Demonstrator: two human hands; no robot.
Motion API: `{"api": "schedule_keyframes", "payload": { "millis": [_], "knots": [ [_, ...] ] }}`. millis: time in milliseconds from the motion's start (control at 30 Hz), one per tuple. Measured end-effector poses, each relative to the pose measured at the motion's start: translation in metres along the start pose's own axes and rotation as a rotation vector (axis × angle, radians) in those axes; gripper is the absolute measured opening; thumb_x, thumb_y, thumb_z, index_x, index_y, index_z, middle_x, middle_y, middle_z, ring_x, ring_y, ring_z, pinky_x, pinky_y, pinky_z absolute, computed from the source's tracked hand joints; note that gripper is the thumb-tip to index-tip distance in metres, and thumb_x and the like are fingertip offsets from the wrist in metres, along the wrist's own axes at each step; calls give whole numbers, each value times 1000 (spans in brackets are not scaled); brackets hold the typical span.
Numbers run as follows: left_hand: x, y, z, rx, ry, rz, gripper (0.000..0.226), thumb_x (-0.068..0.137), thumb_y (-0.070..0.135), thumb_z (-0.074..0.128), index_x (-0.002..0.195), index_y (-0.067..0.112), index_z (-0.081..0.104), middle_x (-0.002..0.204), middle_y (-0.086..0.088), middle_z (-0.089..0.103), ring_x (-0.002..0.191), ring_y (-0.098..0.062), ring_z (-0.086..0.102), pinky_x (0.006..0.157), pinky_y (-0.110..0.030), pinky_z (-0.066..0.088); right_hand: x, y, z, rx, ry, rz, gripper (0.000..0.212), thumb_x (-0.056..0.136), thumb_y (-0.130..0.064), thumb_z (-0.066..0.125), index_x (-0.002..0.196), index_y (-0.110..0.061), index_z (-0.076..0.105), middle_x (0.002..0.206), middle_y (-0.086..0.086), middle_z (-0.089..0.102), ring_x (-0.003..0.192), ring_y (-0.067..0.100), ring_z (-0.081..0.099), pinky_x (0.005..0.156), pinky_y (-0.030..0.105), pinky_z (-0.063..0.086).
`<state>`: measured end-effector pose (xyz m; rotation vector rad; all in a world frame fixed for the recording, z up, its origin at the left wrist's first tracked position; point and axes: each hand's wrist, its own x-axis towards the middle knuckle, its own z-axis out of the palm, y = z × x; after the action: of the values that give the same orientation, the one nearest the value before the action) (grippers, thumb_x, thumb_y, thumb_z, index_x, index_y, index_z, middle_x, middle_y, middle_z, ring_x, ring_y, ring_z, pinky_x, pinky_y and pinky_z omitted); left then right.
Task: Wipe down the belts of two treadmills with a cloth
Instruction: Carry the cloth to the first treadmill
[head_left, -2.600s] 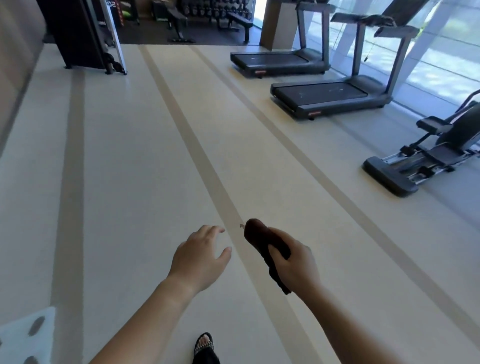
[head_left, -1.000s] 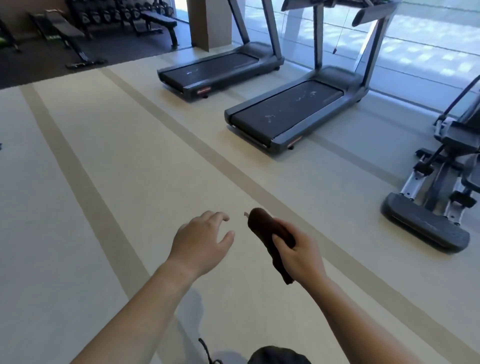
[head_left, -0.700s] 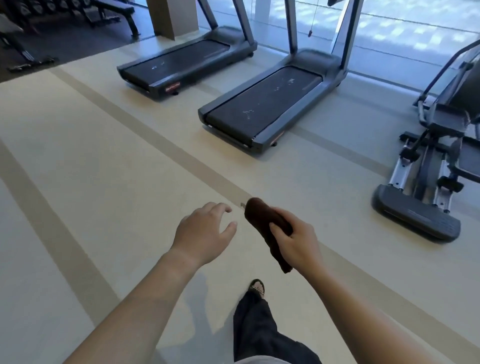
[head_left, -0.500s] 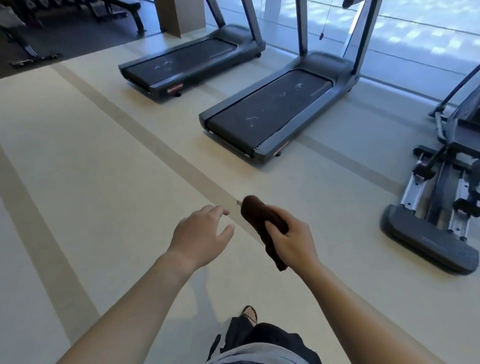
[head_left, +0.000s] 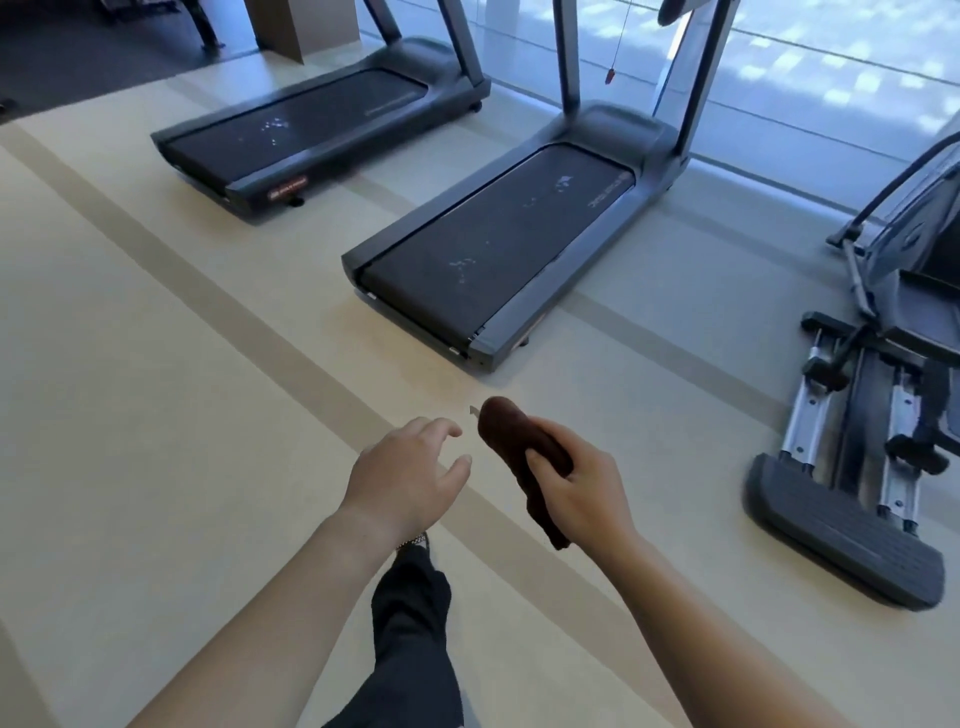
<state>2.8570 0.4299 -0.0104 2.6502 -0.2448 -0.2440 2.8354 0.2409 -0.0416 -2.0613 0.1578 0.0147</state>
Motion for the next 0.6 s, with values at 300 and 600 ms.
{"api": "schedule_keyframes", "payload": {
  "millis": [300, 600],
  "knots": [
    [202, -49, -43, 31, 17, 21, 37, 91, 44, 43, 125, 29, 49, 127, 10, 54, 108, -12, 53, 83, -31, 42, 205, -28, 31, -36, -12, -27, 42, 89, -20, 54, 107, -57, 57, 86, -17, 68, 60, 8, 64, 51, 25, 54],
    [349, -107, -104, 55, 33, -67, 37, 91, 46, 43, 124, 31, 48, 128, 14, 52, 95, -8, 54, 78, -27, 40, 390, -68, 80, -54, -114, -72, 34, 94, -22, 55, 125, -36, 58, 102, -16, 65, 93, 5, 59, 76, 20, 50]
  ]
}}
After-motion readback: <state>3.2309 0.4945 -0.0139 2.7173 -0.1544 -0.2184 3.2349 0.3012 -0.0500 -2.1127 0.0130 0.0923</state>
